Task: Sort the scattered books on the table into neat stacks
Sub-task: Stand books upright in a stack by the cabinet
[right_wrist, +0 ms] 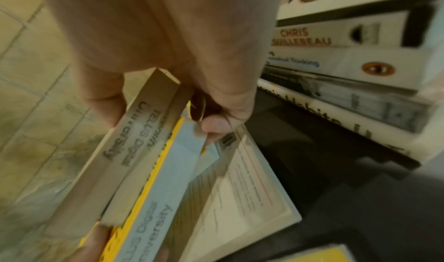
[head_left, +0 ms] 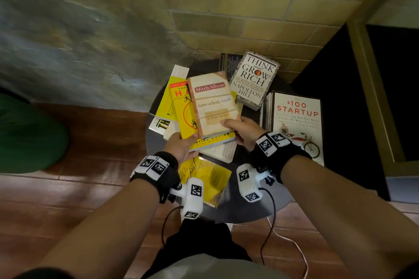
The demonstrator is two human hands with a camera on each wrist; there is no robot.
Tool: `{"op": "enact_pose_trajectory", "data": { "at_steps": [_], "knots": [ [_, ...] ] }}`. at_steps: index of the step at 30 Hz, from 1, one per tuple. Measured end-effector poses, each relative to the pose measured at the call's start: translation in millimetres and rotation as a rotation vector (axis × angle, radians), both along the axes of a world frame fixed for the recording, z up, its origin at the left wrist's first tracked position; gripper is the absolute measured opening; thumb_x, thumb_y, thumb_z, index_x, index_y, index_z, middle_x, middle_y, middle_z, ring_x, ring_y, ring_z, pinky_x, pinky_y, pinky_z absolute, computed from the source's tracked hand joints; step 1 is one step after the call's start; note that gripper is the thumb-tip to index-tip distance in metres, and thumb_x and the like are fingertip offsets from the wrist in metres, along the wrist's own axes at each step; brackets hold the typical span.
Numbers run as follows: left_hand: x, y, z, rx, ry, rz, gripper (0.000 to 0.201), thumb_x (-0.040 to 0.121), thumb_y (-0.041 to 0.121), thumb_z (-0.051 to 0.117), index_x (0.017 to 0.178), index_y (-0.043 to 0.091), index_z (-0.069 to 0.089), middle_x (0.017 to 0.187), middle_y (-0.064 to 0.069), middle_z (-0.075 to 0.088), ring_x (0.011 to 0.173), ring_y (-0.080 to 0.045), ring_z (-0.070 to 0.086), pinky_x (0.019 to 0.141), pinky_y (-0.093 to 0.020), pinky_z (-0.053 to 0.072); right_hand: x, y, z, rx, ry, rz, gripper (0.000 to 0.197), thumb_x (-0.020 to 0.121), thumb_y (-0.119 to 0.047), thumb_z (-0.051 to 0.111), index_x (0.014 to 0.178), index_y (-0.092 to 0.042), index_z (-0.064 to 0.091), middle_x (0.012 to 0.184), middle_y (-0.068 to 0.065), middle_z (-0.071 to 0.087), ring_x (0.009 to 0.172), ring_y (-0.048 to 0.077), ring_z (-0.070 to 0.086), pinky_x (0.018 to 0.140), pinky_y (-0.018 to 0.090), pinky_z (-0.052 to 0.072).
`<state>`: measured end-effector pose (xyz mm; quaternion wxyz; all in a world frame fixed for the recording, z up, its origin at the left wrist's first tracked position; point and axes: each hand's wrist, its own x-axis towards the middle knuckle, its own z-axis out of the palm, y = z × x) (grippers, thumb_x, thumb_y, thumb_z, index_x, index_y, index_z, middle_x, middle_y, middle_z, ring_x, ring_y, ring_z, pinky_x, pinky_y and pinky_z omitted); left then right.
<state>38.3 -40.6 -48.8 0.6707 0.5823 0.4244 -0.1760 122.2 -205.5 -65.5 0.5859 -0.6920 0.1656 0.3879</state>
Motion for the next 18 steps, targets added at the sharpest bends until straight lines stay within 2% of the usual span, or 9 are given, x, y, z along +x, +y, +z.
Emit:
{"op": "enact_pose_trajectory", "data": {
  "at_steps": [3, 5, 6, 8, 10, 12, 13, 15, 18],
  "knots": [
    [-2, 0, 1, -0.051, -0.057, 0.010, 0.031, 0.096, 0.015, 0.057, 0.124, 0.009, 0.047, 0.128, -0.005, 0.050, 0.113, -0.022, 0.052, 0.082, -0.033, 0.053, -9, -1, 6, 0.031, 0.003, 0.044, 0.035, 0.073, -0.044, 0.074, 0.103, -0.027, 0.067, 0.100, -0.005, 0.069, 0.089, 0.014, 0.060, 0.064, 0.027, 0.043],
    [0, -1, 2, -0.086, -0.072, -0.023, 0.014, 0.097, 0.015, 0.055, 0.111, 0.015, 0.053, 0.126, -0.009, 0.059, 0.114, -0.025, 0.058, 0.076, -0.030, 0.053, -13, -3, 13, 0.062, 0.020, 0.013, 0.037, 0.077, -0.046, 0.073, 0.108, -0.028, 0.066, 0.107, -0.002, 0.070, 0.099, 0.018, 0.064, 0.082, 0.037, 0.054],
    [2, -2, 5, -0.100, -0.078, -0.034, 0.009, 0.097, 0.015, 0.054, 0.106, 0.017, 0.054, 0.121, -0.009, 0.061, 0.111, -0.025, 0.060, 0.077, -0.030, 0.053, -14, -5, 16, 0.084, 0.035, -0.014, 0.037, 0.079, -0.043, 0.072, 0.112, -0.026, 0.065, 0.110, 0.001, 0.069, 0.101, 0.020, 0.064, 0.092, 0.041, 0.053],
    [8, -5, 10, -0.099, -0.120, -0.060, 0.011, 0.097, 0.014, 0.054, 0.109, 0.015, 0.053, 0.117, -0.009, 0.061, 0.105, -0.025, 0.061, 0.079, -0.033, 0.054, -14, -10, 20, 0.150, 0.037, -0.076, 0.039, 0.083, -0.034, 0.070, 0.119, -0.020, 0.063, 0.114, 0.009, 0.068, 0.100, 0.023, 0.064, 0.096, 0.044, 0.050],
    [19, -9, 16, -0.087, -0.164, -0.095, 0.031, 0.097, 0.016, 0.054, 0.127, 0.012, 0.047, 0.127, -0.009, 0.054, 0.116, -0.027, 0.056, 0.085, -0.038, 0.055, -10, -14, 26, 0.206, 0.013, -0.153, 0.041, 0.085, -0.029, 0.069, 0.123, -0.016, 0.061, 0.119, 0.014, 0.068, 0.099, 0.026, 0.063, 0.089, 0.043, 0.051],
    [34, -11, 24, -0.109, -0.167, -0.064, 0.046, 0.100, 0.024, 0.050, 0.143, 0.019, 0.035, 0.136, -0.004, 0.046, 0.126, -0.027, 0.048, 0.087, -0.040, 0.053, -2, -17, 31, 0.261, 0.003, -0.252, 0.042, 0.086, -0.026, 0.068, 0.126, -0.015, 0.060, 0.122, 0.014, 0.066, 0.099, 0.028, 0.064, 0.082, 0.039, 0.054],
    [45, -12, 29, -0.130, -0.161, -0.043, 0.050, 0.101, 0.030, 0.047, 0.147, 0.020, 0.031, 0.141, -0.003, 0.044, 0.129, -0.028, 0.046, 0.083, -0.039, 0.053, 3, -19, 34, 0.289, 0.005, -0.299, 0.041, 0.087, -0.025, 0.066, 0.127, -0.014, 0.060, 0.122, 0.013, 0.067, 0.098, 0.027, 0.065, 0.081, 0.037, 0.055],
    [69, -12, 39, -0.124, -0.161, -0.074, 0.052, 0.098, 0.047, 0.045, 0.144, 0.025, 0.038, 0.147, -0.002, 0.042, 0.129, -0.026, 0.045, 0.079, -0.036, 0.053, 15, -20, 39, 0.330, 0.007, -0.379, 0.039, 0.090, -0.023, 0.064, 0.127, -0.012, 0.059, 0.118, 0.010, 0.069, 0.094, 0.023, 0.068, 0.076, 0.034, 0.059],
    [106, -17, 48, 0.041, -0.200, -0.286, 0.081, 0.083, 0.059, 0.061, 0.149, 0.024, 0.030, 0.148, 0.001, 0.040, 0.130, -0.021, 0.043, 0.097, -0.041, 0.047, 36, -23, 42, 0.379, -0.010, -0.459, 0.032, 0.092, -0.020, 0.060, 0.123, -0.013, 0.059, 0.105, 0.006, 0.071, 0.081, 0.017, 0.072, 0.060, 0.027, 0.059]
  ]
}}
